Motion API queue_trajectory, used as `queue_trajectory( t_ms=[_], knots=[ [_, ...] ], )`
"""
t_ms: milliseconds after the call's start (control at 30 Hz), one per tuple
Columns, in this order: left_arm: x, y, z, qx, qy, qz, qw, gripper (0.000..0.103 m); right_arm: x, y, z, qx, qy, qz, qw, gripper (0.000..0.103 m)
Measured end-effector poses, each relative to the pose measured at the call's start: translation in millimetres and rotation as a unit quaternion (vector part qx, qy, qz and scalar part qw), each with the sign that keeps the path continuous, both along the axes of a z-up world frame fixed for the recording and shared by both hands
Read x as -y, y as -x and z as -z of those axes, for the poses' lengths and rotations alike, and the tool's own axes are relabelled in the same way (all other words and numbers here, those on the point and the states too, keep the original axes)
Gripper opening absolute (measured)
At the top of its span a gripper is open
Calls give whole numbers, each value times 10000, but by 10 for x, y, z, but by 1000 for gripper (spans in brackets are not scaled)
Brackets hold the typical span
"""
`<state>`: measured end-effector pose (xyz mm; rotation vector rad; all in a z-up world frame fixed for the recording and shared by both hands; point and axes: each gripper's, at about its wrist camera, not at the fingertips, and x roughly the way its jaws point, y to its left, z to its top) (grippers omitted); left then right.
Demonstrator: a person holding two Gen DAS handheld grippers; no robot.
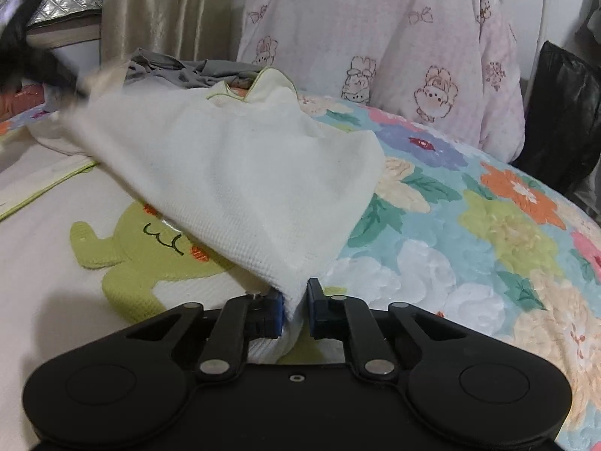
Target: Fold clothes
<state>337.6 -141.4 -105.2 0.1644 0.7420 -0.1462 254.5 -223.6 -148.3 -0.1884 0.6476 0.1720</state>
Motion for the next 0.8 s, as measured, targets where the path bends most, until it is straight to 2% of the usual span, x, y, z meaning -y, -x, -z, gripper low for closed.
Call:
queue_trajectory(
  t_ms=[33,133,233,267,300,367,433,533,567,633,700,767,800],
  knots=[
    [-57,-69,119,-213,-153,-241,9994,15,11,-5,-5,-29,-8,-13,10000,13],
    [-302,9,123,-215,-269,-558,9978,20,81,-11,-34,-141,-125,-38,9998,13],
    [-540,193,-43,-257,-201,-675,9972,21,186,-13,-117,-417,-518,94,9977,32],
    [-624,295,-120,-220,-154,-663,9974,26,201,-16,-137,-541,-552,62,9970,40],
    [-683,392,-193,-166,-130,-624,9978,31,191,-18,-153,-640,-441,-65,9970,41],
    [-787,603,-286,-52,-152,-538,9984,56,167,-4,-208,-755,-182,-297,9965,43],
    [-911,821,-323,30,-228,-442,9988,60,198,27,-280,-1031,-365,-387,9932,43],
    [-1128,1099,-267,-374,-367,-455,9976,60,267,193,-330,-1555,-1003,-654,9805,44],
    [-1224,1218,-240,-541,-289,-495,9969,60,262,283,-329,-1661,-1054,-748,9776,44],
    [-1423,1475,-194,-918,120,-533,9943,60,236,465,-323,-1870,-1118,-929,9715,45],
    [-1599,1698,-175,-1341,817,-498,9863,62,146,654,-294,-2072,-1022,-1089,9668,55],
    [-1687,1905,-191,-1534,1300,-273,9792,69,-17,804,-291,-2117,-624,-1326,9663,60],
    [-1712,2002,-203,-1558,1336,-211,9785,71,-113,856,-296,-2099,-394,-1402,9668,61]
  ],
)
